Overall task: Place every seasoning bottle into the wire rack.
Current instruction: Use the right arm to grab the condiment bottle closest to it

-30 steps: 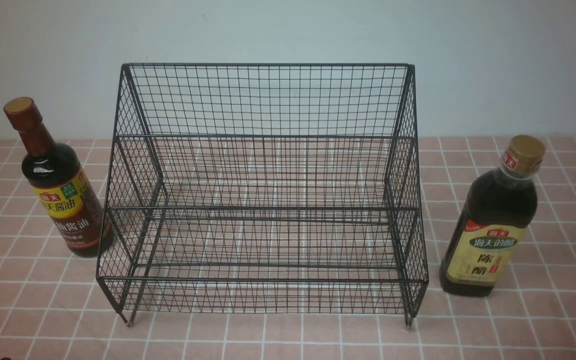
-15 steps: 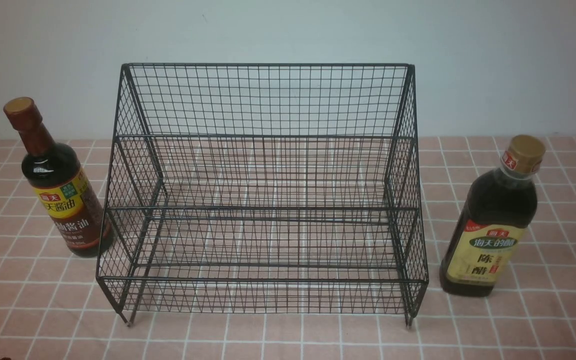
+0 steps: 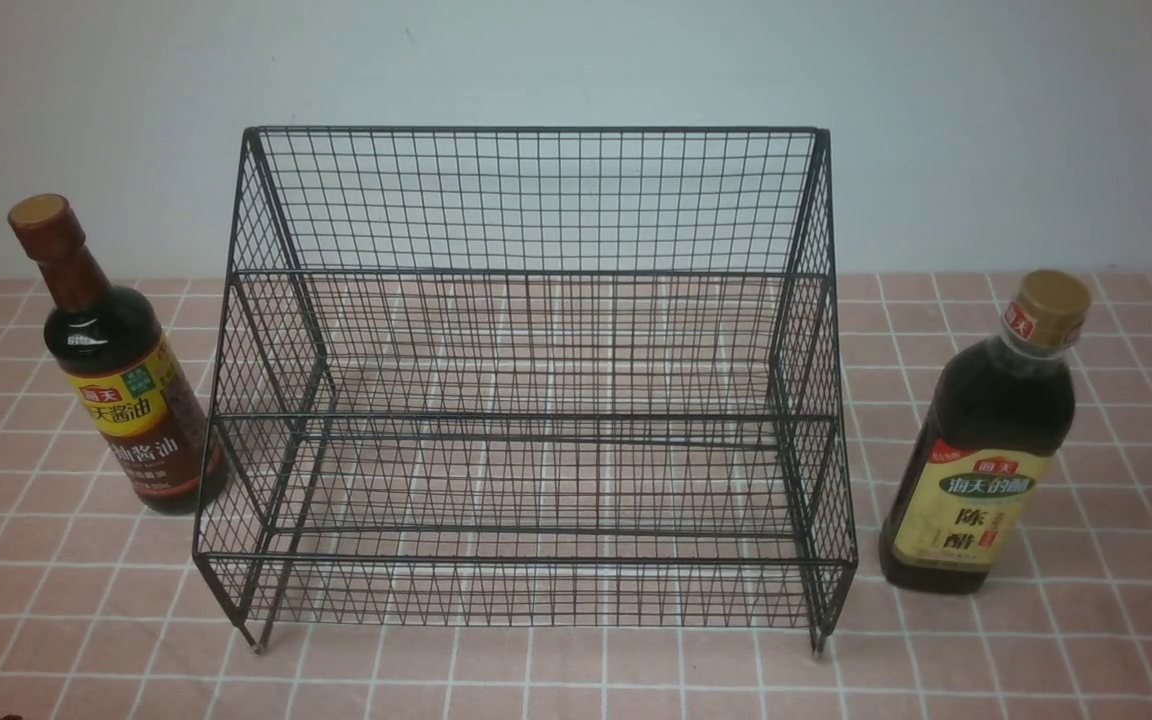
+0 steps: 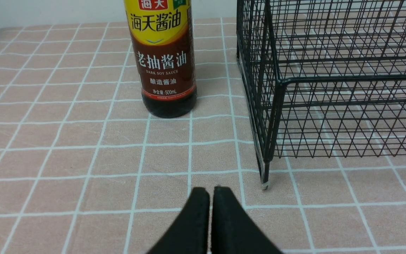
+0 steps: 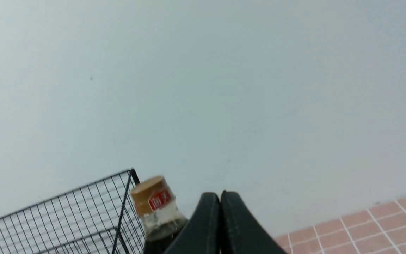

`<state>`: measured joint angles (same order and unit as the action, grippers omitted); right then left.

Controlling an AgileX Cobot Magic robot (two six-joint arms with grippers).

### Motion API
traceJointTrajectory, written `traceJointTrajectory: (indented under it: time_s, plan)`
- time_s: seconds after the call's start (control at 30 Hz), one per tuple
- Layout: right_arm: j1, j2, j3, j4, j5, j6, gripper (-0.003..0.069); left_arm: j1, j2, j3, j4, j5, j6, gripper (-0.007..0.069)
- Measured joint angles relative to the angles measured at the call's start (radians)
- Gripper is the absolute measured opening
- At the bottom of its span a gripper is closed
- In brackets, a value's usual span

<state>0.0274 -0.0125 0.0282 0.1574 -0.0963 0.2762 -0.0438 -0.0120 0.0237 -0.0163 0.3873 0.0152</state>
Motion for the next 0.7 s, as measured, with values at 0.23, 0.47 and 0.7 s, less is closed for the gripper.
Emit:
traceJointTrajectory:
  time_s: [0.23, 0.47, 0.7]
  plan:
    - [0.0, 0.0, 0.0, 0.052, -0.067, 0.064, -0.0014, 0.0, 0.0, 0.0, 0.0, 0.0, 0.0, -0.0004]
    - [0.0, 0.051, -0.133, -0.029, -0.087, 0.099, -0.0014, 0.0, 0.0, 0.0, 0.0, 0.0, 0.0, -0.0004]
    - [0.0, 0.401, -0.418, -0.231, 0.186, 0.11, -0.0014, 0.0, 0.0, 0.0, 0.0, 0.0, 0.0, -0.0004]
